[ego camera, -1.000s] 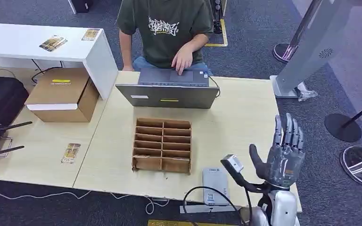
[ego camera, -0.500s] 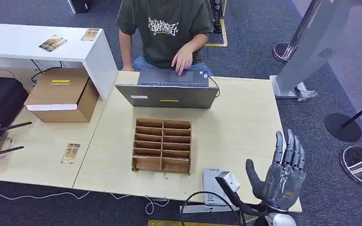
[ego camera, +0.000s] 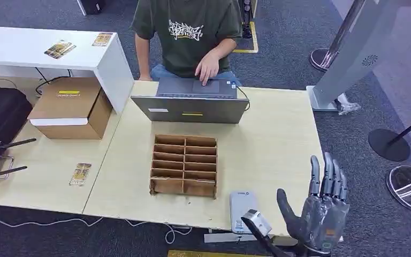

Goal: Pass the card to the sensor for recognition and then transmit it.

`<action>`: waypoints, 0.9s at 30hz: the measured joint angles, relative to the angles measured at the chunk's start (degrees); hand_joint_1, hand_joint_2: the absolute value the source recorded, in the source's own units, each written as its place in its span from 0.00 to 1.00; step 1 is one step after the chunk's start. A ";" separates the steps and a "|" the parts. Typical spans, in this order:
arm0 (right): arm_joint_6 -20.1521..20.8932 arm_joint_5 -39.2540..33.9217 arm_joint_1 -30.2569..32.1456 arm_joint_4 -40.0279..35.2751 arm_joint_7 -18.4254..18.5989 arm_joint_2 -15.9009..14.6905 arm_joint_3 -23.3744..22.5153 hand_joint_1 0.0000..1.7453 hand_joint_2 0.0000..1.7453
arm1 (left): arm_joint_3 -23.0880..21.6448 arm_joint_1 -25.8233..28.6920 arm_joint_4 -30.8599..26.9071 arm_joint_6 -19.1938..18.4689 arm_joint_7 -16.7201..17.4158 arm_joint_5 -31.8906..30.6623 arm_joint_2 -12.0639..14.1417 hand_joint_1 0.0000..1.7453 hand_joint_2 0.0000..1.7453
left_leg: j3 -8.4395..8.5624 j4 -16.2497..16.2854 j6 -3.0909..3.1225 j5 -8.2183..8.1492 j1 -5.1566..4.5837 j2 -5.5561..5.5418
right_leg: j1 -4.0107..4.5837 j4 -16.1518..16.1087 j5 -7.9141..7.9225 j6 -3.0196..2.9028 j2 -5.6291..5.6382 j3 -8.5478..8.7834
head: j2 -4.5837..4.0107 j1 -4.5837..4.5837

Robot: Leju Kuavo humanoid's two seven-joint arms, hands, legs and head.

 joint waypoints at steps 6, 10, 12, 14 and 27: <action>5.09 0.00 1.66 -1.64 3.89 2.29 1.80 0.00 1.00 | 0.50 0.00 0.00 0.00 -0.11 0.81 -0.44 0.00 0.00 | -0.01 -0.02 -0.02 -0.01 0.01 0.01 | 0.01 0.00 -0.05 -0.06 0.00 0.03 | 0.00 0.00; 8.82 0.02 -0.32 -1.05 14.87 -0.54 9.60 0.00 1.00 | 0.96 -0.02 0.00 -0.04 -0.90 1.14 -0.66 0.00 0.00 | 0.01 -0.02 -0.02 -0.01 0.00 0.02 | 0.00 0.00 -0.04 -0.06 0.01 0.04 | 0.00 0.00; 11.46 0.02 -1.81 -0.40 18.25 -2.16 14.01 0.00 1.00 | 0.98 -0.02 0.00 -0.26 -1.03 1.14 -0.70 0.00 0.00 | 0.02 -0.02 -0.02 -0.01 0.00 0.01 | 0.00 0.00 -0.04 -0.06 0.00 0.04 | 0.00 0.02; 13.51 0.02 -3.06 0.28 19.12 -3.16 16.94 0.00 1.00 | 0.98 -0.02 0.00 -0.42 -1.03 1.12 -0.74 0.00 0.00 | 0.02 -0.02 -0.01 0.00 0.00 0.01 | 0.00 0.00 -0.04 -0.05 -0.01 0.05 | 0.00 -0.02; 16.44 -1.64 -10.85 10.31 15.23 -4.52 23.30 0.00 1.00 | 0.98 -0.11 0.00 -0.57 -1.03 0.57 -0.90 0.00 0.00 | 0.06 -0.02 -0.02 -0.01 0.01 0.03 | 0.02 0.01 -0.05 -0.06 0.03 0.07 | 0.00 0.04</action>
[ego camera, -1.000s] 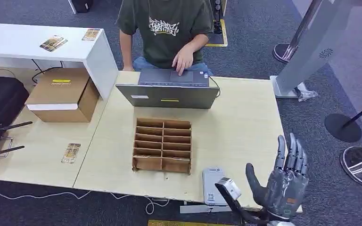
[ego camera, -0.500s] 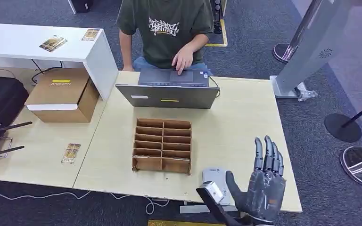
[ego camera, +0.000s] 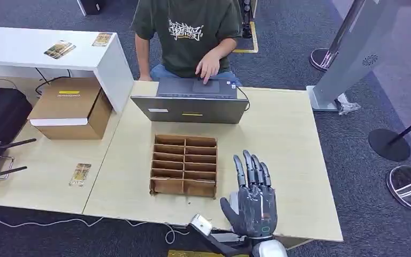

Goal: Pass the card to the sensor for recognition and then transmit it.

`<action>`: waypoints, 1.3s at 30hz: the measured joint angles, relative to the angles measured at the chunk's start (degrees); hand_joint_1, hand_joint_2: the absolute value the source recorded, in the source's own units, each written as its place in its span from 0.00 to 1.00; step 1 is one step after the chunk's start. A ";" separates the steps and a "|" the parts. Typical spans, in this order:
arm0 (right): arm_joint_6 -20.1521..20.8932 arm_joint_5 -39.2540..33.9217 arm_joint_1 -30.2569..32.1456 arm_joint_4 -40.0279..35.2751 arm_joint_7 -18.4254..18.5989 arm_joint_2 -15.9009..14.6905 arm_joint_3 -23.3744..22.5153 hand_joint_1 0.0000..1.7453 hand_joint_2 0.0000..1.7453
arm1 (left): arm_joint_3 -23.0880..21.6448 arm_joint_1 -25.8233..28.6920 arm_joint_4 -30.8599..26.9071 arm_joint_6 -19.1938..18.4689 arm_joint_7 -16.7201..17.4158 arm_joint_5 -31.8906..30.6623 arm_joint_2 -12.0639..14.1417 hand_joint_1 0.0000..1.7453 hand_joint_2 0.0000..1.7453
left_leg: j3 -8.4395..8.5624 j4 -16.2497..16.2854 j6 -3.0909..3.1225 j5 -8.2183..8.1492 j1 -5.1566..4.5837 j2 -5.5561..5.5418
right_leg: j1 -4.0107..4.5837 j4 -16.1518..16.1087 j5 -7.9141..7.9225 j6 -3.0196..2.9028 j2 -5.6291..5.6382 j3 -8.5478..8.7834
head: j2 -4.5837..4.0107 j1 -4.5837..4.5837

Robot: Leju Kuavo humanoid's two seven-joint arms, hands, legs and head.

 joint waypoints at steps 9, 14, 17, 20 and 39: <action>0.04 -2.31 -3.23 5.68 -2.43 1.16 0.59 0.00 1.00 | 0.00 -0.14 0.00 0.00 0.35 -0.20 -0.02 0.00 0.00 | 0.00 0.00 0.00 0.00 0.00 0.00 | -0.01 0.00 0.00 0.00 -0.01 0.01 | 0.00 -0.02; 0.33 -4.22 -5.84 9.94 -4.76 2.49 0.59 0.00 1.00 | -0.02 -0.51 0.00 -0.13 0.39 -0.20 -0.04 0.00 0.00 | 0.01 0.00 0.00 0.01 0.00 -0.01 | 0.00 0.00 0.00 0.00 -0.01 0.01 | 0.00 0.00; 0.33 -4.63 -7.29 12.39 -5.35 3.23 0.59 0.00 1.00 | -0.02 -0.78 0.00 -0.11 0.39 -0.20 -0.04 0.00 0.00 | 0.01 0.00 0.00 0.01 0.00 -0.01 | 0.00 0.01 0.00 0.00 -0.01 0.02 | 0.00 0.00; 0.33 -4.72 -8.18 13.92 -5.51 3.76 0.59 0.00 1.00 | -0.02 -0.81 0.00 -0.11 0.39 -0.20 -0.04 0.00 0.00 | 0.01 0.00 0.00 0.01 0.00 -0.01 | 0.00 0.01 0.00 0.00 -0.01 0.02 | 0.00 0.00; -0.70 -6.53 -13.24 23.71 -5.05 6.54 0.28 0.00 1.00 | -0.18 -0.96 0.00 -0.31 0.57 -0.44 -0.02 0.00 0.00 | 0.03 0.00 0.01 0.01 0.00 0.02 | 0.00 0.01 0.00 0.00 0.02 0.03 | 0.00 -0.02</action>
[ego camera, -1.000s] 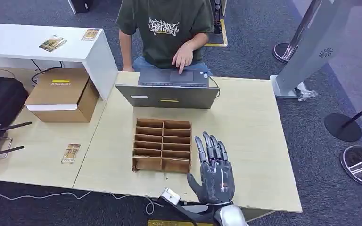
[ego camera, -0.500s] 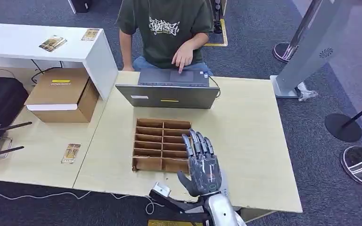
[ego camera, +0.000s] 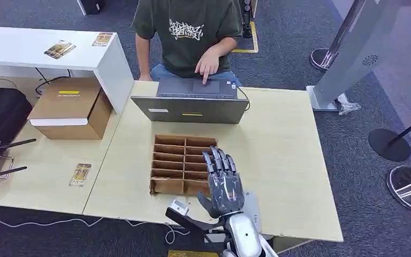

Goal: Pass the card to the sensor for recognition and then transmit it.

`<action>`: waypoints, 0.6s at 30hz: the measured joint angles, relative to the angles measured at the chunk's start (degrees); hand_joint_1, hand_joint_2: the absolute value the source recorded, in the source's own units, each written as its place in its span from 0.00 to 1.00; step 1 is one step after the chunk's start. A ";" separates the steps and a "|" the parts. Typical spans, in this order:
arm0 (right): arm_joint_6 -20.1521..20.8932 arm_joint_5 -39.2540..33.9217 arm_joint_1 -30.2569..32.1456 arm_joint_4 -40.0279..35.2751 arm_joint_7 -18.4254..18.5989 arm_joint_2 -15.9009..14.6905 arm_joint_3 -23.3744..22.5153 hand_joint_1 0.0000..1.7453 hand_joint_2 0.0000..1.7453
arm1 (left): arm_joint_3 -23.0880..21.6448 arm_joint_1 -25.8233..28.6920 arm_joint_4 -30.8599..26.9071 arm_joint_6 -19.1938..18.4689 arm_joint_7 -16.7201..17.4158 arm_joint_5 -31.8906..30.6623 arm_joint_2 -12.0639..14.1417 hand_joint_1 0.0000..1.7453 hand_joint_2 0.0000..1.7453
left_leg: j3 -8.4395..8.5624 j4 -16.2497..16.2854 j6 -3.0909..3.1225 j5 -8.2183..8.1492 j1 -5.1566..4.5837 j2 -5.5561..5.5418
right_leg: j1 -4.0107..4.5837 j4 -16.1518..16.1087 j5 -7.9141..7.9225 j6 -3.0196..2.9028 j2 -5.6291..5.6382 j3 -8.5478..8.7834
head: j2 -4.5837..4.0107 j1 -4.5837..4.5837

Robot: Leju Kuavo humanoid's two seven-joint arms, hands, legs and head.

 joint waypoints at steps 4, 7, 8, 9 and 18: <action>0.00 0.00 -0.43 0.94 0.07 0.66 -0.18 0.00 1.00 | 0.00 0.00 0.00 0.00 0.00 0.09 0.00 0.00 0.00 | 0.01 0.00 0.00 0.00 0.00 0.01 | 0.00 0.00 0.00 0.00 0.02 -0.01 | 0.00 0.00; 0.00 0.00 -0.51 1.64 0.24 1.38 -0.31 0.00 1.00 | 0.00 0.01 0.00 0.02 0.00 0.09 0.00 0.00 0.00 | 0.00 0.00 0.00 0.00 0.01 0.01 | 0.00 0.00 0.00 0.00 0.00 -0.01 | 0.00 0.00; 0.00 0.00 -0.51 1.85 0.28 1.53 -0.44 0.00 1.00 | 0.00 0.01 0.00 0.02 0.00 0.15 0.00 0.00 0.00 | 0.00 0.00 0.00 0.00 0.01 0.00 | 0.00 0.00 0.00 0.00 0.00 -0.01 | 0.00 0.00; 0.00 0.00 -0.51 2.03 0.28 1.66 -0.55 0.00 1.00 | 0.00 0.00 0.00 0.09 0.00 0.26 0.00 0.00 0.00 | 0.01 0.00 0.00 0.00 0.01 0.01 | 0.00 0.00 0.00 0.00 0.02 -0.02 | 0.00 0.00; 0.28 0.83 -0.52 2.99 0.63 2.08 -1.09 0.00 1.00 | 0.00 0.01 0.00 0.20 0.00 0.76 0.00 0.00 0.00 | 0.01 0.00 0.00 0.00 0.00 0.02 | 0.00 0.00 0.00 0.00 0.03 -0.01 | 0.00 0.00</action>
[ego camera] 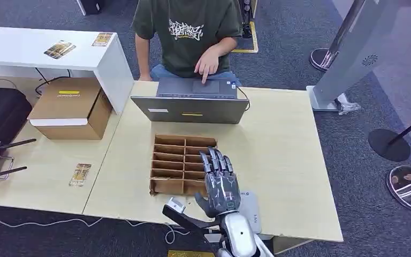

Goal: Pass the card to the sensor for recognition and then transmit it.

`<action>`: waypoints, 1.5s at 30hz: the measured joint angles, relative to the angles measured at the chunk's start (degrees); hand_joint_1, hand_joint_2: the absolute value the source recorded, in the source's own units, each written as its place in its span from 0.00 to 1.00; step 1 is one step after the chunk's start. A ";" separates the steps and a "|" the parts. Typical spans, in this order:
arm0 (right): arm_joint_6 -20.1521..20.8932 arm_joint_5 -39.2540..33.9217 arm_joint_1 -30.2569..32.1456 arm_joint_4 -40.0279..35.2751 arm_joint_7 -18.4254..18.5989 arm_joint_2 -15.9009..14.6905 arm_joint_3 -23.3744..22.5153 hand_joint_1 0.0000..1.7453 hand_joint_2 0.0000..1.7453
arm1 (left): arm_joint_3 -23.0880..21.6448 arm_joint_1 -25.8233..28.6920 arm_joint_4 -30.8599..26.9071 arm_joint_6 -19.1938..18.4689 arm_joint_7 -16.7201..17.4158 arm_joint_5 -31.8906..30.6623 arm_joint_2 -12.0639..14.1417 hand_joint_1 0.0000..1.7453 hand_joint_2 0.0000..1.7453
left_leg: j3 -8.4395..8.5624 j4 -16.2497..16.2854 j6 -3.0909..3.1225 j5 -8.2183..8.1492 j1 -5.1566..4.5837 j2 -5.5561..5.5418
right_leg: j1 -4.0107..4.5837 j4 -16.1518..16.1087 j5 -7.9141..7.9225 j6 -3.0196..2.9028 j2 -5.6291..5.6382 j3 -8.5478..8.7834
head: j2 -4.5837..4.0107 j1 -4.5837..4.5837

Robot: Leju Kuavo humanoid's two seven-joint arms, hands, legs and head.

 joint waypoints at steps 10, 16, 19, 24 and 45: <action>3.36 2.21 -0.26 1.29 2.14 0.11 -0.07 0.00 1.00 | 0.00 0.01 0.00 0.00 -0.17 0.04 0.00 0.00 0.00 | 0.00 0.00 0.00 0.00 0.00 0.00 | 0.00 0.00 0.00 0.00 0.00 0.00 | 0.00 0.00; 4.79 3.61 -0.37 1.73 3.02 0.13 -0.07 0.00 1.00 | 0.00 0.02 0.00 0.00 -0.17 0.07 0.00 0.00 0.00 | 0.00 0.00 0.00 0.00 0.00 0.00 | 0.00 0.00 0.00 0.00 0.00 0.00 | 0.00 0.00; 6.33 6.05 -0.41 1.75 4.71 0.11 0.00 0.00 1.00 | 0.00 0.03 0.00 0.00 -0.17 0.09 0.00 0.00 0.00 | 0.00 0.00 0.00 0.00 0.00 0.00 | 0.00 0.00 0.00 0.00 0.00 0.00 | 0.00 0.00; 8.42 7.15 -0.47 1.46 7.98 -0.04 0.46 0.00 1.00 | 0.00 0.04 0.00 -0.02 -0.31 0.07 0.00 0.00 0.00 | 0.01 0.00 0.00 0.00 0.00 0.00 | 0.00 0.00 0.00 0.00 0.00 -0.01 | 0.00 0.00; 11.45 7.32 -1.40 1.27 10.03 -1.22 3.23 0.00 1.00 | -0.20 0.19 0.00 -0.52 0.33 -0.37 0.17 0.00 0.00 | 0.01 0.00 0.00 0.00 0.00 0.00 | 0.00 0.00 0.00 0.00 0.01 -0.01 | 0.00 0.00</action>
